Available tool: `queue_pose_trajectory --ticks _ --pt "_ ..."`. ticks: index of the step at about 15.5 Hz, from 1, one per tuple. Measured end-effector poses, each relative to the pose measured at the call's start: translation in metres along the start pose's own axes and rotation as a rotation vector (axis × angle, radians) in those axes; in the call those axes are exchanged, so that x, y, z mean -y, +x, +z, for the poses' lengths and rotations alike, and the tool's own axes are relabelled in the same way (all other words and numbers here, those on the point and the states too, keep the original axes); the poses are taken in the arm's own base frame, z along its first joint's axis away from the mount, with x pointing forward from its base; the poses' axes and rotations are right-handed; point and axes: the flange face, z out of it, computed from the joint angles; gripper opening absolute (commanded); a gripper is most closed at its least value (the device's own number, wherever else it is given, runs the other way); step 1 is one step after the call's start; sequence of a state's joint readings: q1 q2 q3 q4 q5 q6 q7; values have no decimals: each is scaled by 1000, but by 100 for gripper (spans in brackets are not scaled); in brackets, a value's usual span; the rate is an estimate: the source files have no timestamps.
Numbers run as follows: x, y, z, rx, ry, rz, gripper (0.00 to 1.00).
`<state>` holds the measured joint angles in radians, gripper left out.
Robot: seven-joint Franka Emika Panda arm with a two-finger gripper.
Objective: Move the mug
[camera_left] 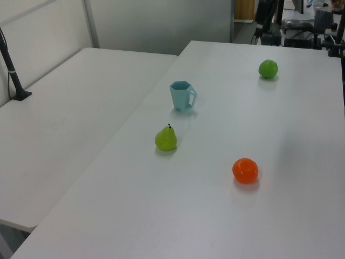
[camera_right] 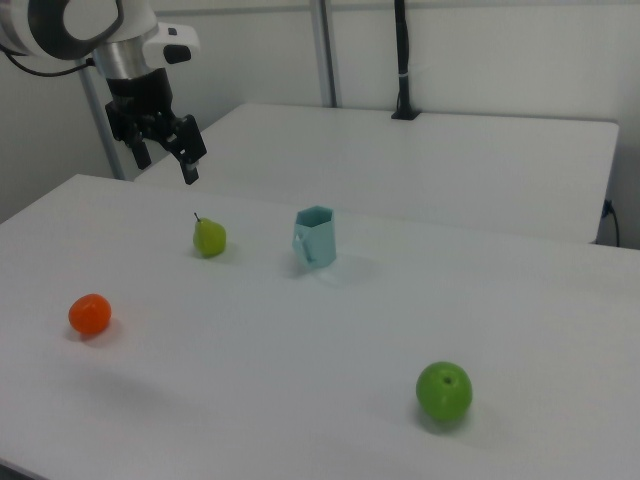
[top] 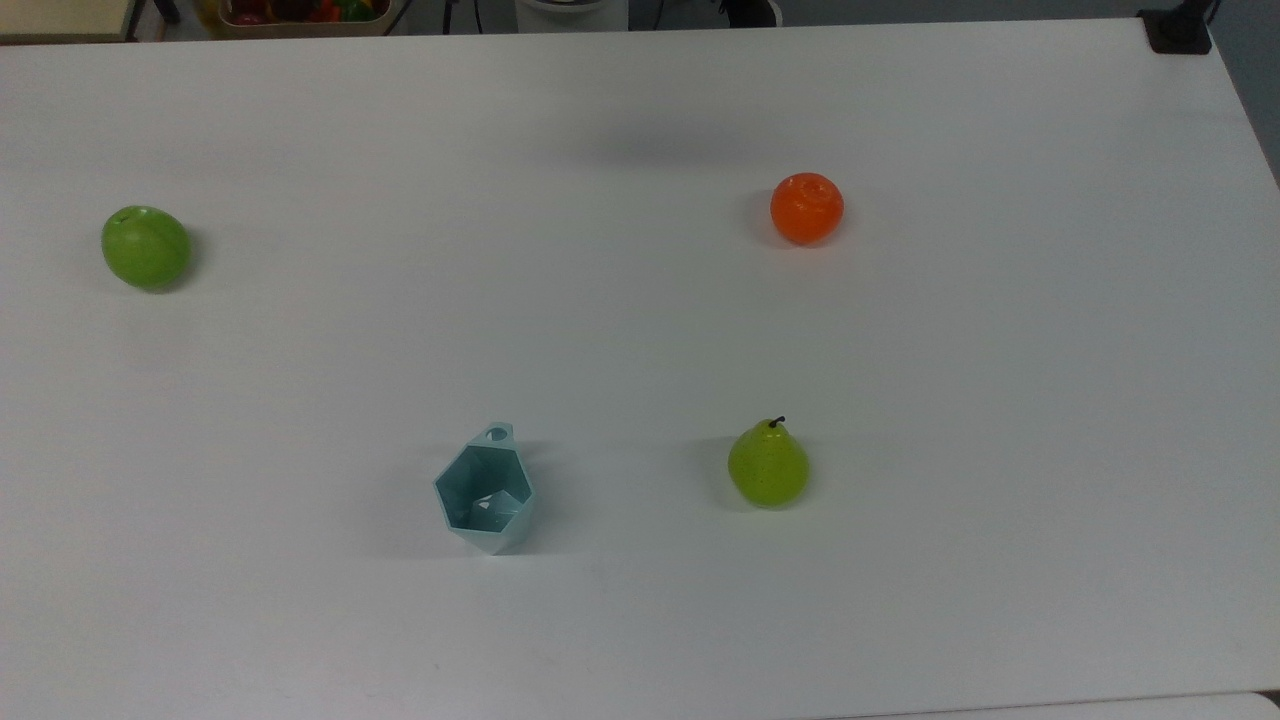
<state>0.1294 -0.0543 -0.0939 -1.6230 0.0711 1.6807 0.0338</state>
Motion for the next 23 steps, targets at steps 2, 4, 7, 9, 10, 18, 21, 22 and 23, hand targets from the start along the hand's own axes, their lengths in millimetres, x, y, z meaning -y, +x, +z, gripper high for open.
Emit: queue_pose_trajectory --ticks 2,4,7,9,10,18,21,22,23 --pt "2 0 1 0 -10 -7 100" --pt "2 0 1 -1 -10 -7 100" --pt "2 0 1 -1 -10 -7 100" --pt "2 0 1 -1 -10 -7 100" --pt "2 0 1 -1 -10 -7 100" --pt "3 3 11 17 -11 -9 100" --pt "8 17 30 27 -15 -15 100" --pt "9 25 37 25 -17 -16 100" --pt "10 33 41 23 -19 -16 100"
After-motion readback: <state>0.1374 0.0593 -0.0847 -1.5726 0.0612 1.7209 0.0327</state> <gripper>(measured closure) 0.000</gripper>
